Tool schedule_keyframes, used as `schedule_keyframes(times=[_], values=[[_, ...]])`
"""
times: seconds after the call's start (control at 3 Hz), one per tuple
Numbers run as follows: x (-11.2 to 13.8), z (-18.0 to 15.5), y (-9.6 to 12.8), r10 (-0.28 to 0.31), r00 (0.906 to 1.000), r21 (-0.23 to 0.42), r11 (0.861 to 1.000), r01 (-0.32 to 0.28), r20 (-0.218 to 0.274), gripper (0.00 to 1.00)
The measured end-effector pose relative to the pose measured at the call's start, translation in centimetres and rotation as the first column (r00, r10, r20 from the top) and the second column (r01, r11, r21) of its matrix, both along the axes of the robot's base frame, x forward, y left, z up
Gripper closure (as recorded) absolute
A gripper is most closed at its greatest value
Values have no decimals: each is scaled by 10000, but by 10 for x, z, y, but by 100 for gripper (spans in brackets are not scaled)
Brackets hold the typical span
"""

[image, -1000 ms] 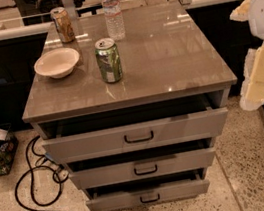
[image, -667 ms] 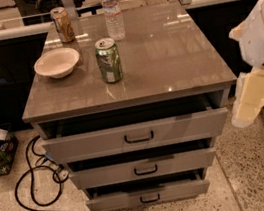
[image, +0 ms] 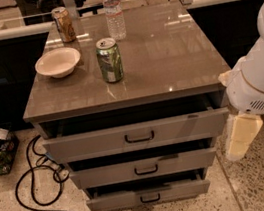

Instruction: Open bottom drawer

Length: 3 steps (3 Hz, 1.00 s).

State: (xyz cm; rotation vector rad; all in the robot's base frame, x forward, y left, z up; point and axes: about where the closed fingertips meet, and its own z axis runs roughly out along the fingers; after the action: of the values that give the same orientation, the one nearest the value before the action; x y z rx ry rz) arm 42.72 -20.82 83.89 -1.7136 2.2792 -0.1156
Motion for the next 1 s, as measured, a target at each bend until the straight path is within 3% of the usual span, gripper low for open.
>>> schedule_keyframes(times=[0.33, 0.67, 1.0], values=[[-11, -29, -1, 470, 9986, 413, 9981, -459, -255, 0], [-25, -50, 2, 1203, 9927, 948, 9883, -1191, -68, 0], [-27, -50, 3, 1784, 9839, 874, 9800, -1788, 116, 0]])
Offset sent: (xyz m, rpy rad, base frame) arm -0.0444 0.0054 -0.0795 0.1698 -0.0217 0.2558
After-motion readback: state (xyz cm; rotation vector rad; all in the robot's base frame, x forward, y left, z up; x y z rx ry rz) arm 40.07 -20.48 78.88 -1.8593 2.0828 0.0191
